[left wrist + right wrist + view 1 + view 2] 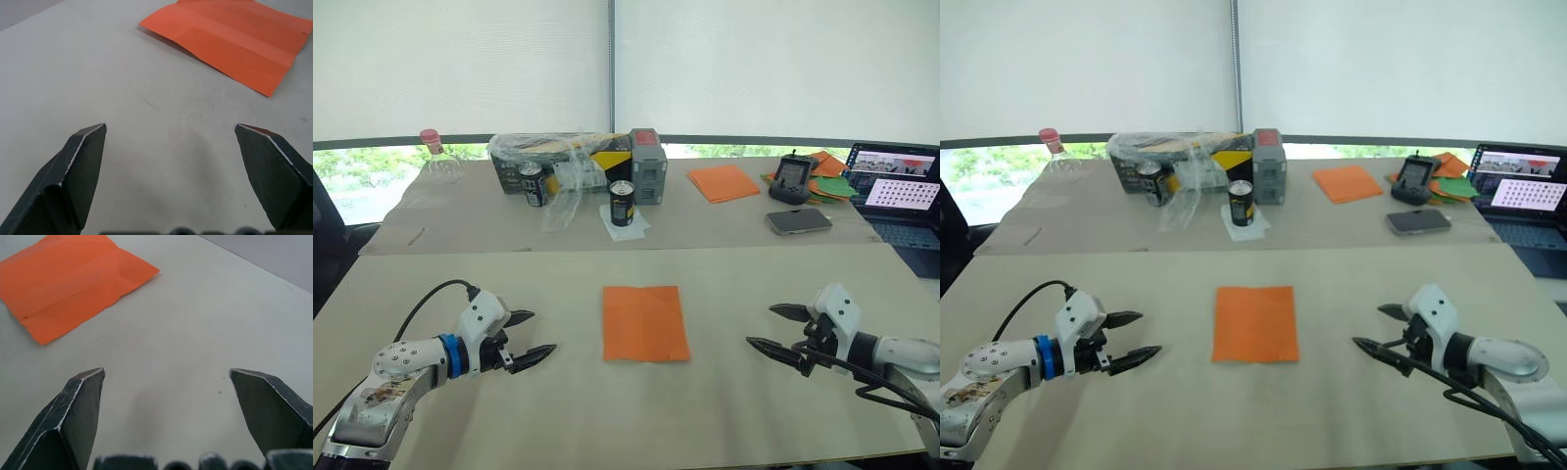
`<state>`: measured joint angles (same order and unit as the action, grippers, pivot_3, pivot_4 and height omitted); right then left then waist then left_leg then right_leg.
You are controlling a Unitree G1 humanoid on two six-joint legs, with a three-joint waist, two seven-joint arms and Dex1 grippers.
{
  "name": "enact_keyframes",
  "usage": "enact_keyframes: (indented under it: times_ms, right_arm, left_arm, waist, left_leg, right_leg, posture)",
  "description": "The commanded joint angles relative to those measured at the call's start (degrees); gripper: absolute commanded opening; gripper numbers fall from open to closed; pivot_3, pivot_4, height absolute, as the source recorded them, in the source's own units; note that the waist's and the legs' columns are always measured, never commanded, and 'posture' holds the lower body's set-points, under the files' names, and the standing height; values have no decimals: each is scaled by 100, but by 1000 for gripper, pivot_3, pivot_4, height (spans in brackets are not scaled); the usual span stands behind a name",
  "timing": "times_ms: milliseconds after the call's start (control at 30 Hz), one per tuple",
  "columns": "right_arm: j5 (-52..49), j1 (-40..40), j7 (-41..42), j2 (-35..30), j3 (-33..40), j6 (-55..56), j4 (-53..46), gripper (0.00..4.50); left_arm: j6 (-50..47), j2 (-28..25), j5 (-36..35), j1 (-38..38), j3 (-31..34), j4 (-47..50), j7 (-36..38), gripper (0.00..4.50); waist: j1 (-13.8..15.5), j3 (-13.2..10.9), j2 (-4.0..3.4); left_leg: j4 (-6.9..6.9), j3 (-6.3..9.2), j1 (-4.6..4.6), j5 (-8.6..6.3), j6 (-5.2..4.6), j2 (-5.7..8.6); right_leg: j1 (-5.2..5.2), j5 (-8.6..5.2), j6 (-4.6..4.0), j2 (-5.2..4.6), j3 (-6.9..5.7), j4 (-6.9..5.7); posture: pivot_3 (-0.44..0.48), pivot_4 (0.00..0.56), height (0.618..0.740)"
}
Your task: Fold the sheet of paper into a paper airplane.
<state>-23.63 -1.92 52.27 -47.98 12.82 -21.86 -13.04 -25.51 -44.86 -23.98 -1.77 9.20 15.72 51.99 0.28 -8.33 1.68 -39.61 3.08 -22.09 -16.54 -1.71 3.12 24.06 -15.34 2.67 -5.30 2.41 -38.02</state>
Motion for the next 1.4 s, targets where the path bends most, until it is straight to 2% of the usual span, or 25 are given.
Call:
enact_keyframes:
  times_ms: [33,267,333,433,533,733,800,967,1067,1233,1400]
  right_arm:
    - [-11,-51,-16,1,236,132,-125,4500]
    - [-77,-301,-143,-59,269,-139,-690,4500]
    - [-114,-302,-198,-127,212,-394,-922,4500]
    - [29,-166,-428,-209,33,-738,-1249,3713]
    - [400,121,-702,-250,-377,-903,-1391,2662]
    - [1031,1001,-1130,13,-1510,-1297,-1282,616]
    - [1365,1318,-1167,118,-1984,-1287,-1002,15]
    - [2064,2309,-1213,557,-2807,-1012,29,15]
    - [2233,2648,-1129,690,-2924,-931,378,15]
    - [2231,2653,-842,665,-2913,-947,367,15]
    - [2250,2512,-760,515,-2705,-1023,273,15]
  left_arm:
    - [13,-97,-93,172,73,238,100,4460]
    - [-263,-196,-298,1078,-405,267,557,4460]
    - [-249,-208,-227,1410,-667,183,740,3914]
    - [-386,-151,-18,2049,-1191,-11,865,3007]
    - [-332,-45,324,2530,-1624,-294,853,1981]
    - [-512,343,666,2988,-2050,-592,598,10]
    - [-545,423,909,3004,-2245,-720,482,0]
    - [-773,827,1633,3271,-2889,-882,-10,0]
    - [-887,1019,1698,3214,-2936,-771,-121,0]
    - [-1027,1356,1448,3154,-2664,-636,-251,0]
    - [-1113,1622,1575,3164,-2924,-734,-335,0]
  waist:
    - [6,0,0]
    - [36,1,-7]
    - [33,1,-9]
    - [29,1,-9]
    - [15,1,-9]
    - [-23,0,-8]
    - [-30,1,-8]
    - [-43,0,-7]
    - [-34,0,-7]
    - [-35,0,-8]
    - [-24,0,-7]
  left_leg:
    - [0,0,0,0,0,0]
    - [-4,0,-1,0,0,3]
    - [-3,0,-1,0,0,3]
    - [-5,0,-2,0,0,4]
    - [-10,-3,-3,1,0,5]
    - [-14,-5,-15,1,0,5]
    - [-16,-4,-18,1,0,5]
    - [-22,-4,-17,3,0,10]
    - [-25,-4,-27,9,0,16]
    - [-24,-2,-33,13,8,12]
    - [-25,-2,-30,11,4,14]
  right_leg:
    - [0,0,0,0,0,0]
    - [-2,0,0,3,0,-1]
    - [-1,0,0,10,-1,-2]
    - [-1,0,0,19,-2,-3]
    - [-2,0,0,25,-2,-5]
    - [9,0,1,35,-2,-6]
    - [11,0,1,35,-2,-7]
    - [9,1,2,39,-2,-9]
    - [16,4,8,37,-1,-9]
    - [22,4,8,37,-2,-6]
    - [18,4,8,35,-2,-7]
  posture:
    - [0,150,740]
    - [0,150,740]
    - [0,150,740]
    - [0,150,740]
    - [0,150,740]
    - [0,150,740]
    - [0,150,740]
    - [0,150,740]
    - [0,150,740]
    - [0,150,740]
    - [0,150,740]
